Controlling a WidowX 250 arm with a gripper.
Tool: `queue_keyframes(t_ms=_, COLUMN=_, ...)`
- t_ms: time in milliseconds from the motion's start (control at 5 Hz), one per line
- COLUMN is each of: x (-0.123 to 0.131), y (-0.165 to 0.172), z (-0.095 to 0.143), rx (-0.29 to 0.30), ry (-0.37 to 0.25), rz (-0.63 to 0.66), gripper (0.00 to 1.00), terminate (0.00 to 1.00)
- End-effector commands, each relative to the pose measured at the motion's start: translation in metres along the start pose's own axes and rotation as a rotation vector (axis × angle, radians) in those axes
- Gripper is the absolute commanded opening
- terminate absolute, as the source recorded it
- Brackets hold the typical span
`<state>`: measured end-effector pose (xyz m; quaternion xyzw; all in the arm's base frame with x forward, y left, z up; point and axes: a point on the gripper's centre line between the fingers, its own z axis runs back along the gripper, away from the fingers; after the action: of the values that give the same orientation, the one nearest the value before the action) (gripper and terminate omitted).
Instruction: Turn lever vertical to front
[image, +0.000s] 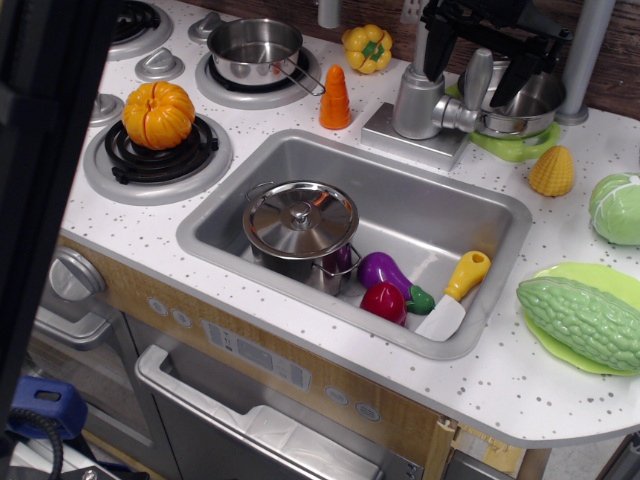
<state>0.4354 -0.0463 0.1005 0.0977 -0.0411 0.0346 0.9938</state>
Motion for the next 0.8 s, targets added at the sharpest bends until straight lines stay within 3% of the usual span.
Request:
queue_keyframes(t_ms=0, x=0.0, y=0.0, z=0.0, rx=0.0, ry=0.0, rz=0.0, gripper=1.0, terminate=0.0)
queue_keyframes(t_ms=400, x=0.019, y=-0.002, z=0.018, rx=0.06, ry=-0.19, rz=0.066, gripper=1.0, terminate=0.0)
queue_keyframes(t_ms=600, x=0.028, y=-0.007, z=0.031, rx=0.045, ry=-0.267, rz=0.11, gripper=1.0, terminate=0.0)
